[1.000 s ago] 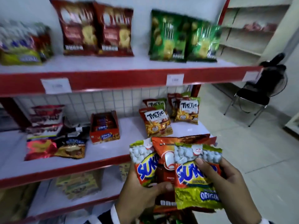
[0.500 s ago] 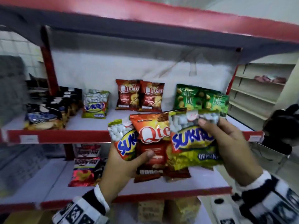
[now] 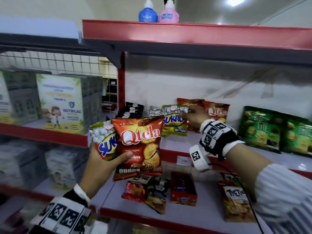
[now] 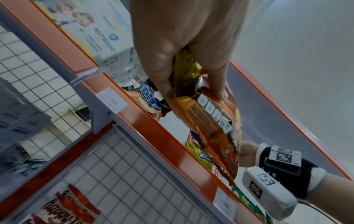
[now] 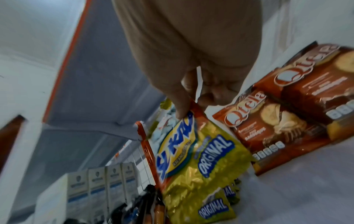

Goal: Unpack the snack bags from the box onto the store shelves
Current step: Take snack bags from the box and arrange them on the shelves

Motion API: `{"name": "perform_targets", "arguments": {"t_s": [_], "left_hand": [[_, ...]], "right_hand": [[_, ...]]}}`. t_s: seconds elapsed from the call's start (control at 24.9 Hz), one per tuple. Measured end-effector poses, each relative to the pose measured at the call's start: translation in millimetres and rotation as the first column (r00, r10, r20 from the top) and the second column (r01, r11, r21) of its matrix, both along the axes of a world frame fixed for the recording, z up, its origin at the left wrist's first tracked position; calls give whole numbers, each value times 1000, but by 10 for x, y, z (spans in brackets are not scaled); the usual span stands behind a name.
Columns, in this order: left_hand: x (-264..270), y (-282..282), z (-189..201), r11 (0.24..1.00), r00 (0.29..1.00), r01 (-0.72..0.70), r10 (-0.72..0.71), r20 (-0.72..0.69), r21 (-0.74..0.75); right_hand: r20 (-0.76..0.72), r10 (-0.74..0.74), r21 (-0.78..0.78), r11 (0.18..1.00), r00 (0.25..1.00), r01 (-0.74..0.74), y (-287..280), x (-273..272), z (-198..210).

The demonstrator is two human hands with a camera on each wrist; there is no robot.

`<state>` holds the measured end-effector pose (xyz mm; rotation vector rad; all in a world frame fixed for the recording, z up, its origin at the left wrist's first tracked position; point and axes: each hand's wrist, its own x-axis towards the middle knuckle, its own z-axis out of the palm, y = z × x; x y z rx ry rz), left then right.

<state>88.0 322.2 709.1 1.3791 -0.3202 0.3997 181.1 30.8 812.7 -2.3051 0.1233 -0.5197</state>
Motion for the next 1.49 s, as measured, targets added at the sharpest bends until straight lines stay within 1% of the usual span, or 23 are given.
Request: {"name": "perform_targets", "arguments": {"t_s": [0.08, 0.16, 0.32, 0.36, 0.4, 0.48, 0.52, 0.56, 0.6, 0.64, 0.68, 0.72, 0.76, 0.8, 0.84, 0.93, 1.01, 1.13, 1.21, 1.33, 1.41, 1.49], "left_hand": [[73, 181, -1, 999, 999, -36, 36, -5, -2], [134, 321, -10, 998, 998, -57, 57, -6, -4], [213, 426, -17, 999, 999, -46, 46, -13, 17], [229, 420, -15, 999, 999, -33, 33, -18, 24], [240, 401, -11, 999, 1000, -19, 20, -23, 27], [257, 331, 8, 1000, 1000, 1, -1, -24, 11], [273, 283, 23, 1000, 1000, 11, -11, -23, -3], [291, 239, 38, 1000, 1000, 20, -21, -23, -19], [309, 178, 60, 999, 999, 33, -34, -21, -36], [326, 116, 79, 998, 999, 44, -45, -21, -51], [344, 48, 104, 997, 998, 53, -54, -22, -59], [360, -27, 131, 996, 998, 59, -61, -19, -63], [378, -104, 159, 996, 998, 67, -67, -11, -61], [396, -178, 188, 996, 997, 77, -77, 2, -54], [409, -258, 217, 995, 996, 89, -88, 14, -40], [449, -385, 259, 992, 992, 123, -122, 23, -15], [496, -499, 281, 984, 985, 171, -171, 7, -53], [550, -585, 262, 981, 985, 171, -172, -8, -93], [567, -597, 221, 980, 984, 174, -177, -20, -92], [579, -596, 141, 979, 981, 183, -188, -49, -85], [588, -593, 113, 981, 982, 179, -183, -56, -76], [595, -581, 101, 983, 983, 171, -175, -64, -65]], "right_hand": [[-68, 5, -50, 999, 998, -8, 210, 245, -65], [-131, -1, -68, 998, 991, -8, 374, 423, -116], [-311, 16, -18, 1000, 950, -23, 575, 472, -39], [-325, 14, -92, 995, 946, -46, 568, 478, -36], [-294, 27, -112, 992, 955, -62, 561, 468, -31], [-248, 32, 8, 999, 968, -31, 571, 386, 112], [-169, 61, 88, 995, 984, -46, 559, 303, 187], [-85, 116, 219, 971, 990, -95, 561, 199, 255], [-33, 213, 340, 921, 976, -190, 565, 52, 325], [-33, 336, 386, 873, 941, -298, 565, -133, 362], [-76, 448, 377, 840, 891, -391, 568, -310, 376], [-142, 517, 343, 826, 844, -448, 569, -468, 350], [-200, 546, 309, 823, 813, -477, 547, -581, 299], [-234, 542, 272, 834, 807, -481, 516, -657, 239], [-245, 517, 258, 850, 820, -459, 480, -703, 191], [-220, 469, 246, 875, 856, -416, 369, -708, 177], [-185, 401, 269, 899, 897, -347, 121, -640, 287], [-123, 233, 214, 955, 965, -204, -392, -391, 471], [-158, 98, 155, 985, 983, -73, -715, -163, 469], [-268, -67, 83, 992, 961, 92, -1062, 123, 307], [-327, -164, 8, 984, 930, 177, -1231, 255, 201], [-356, -261, -62, 965, 897, 256, -1329, 328, 161]]}}
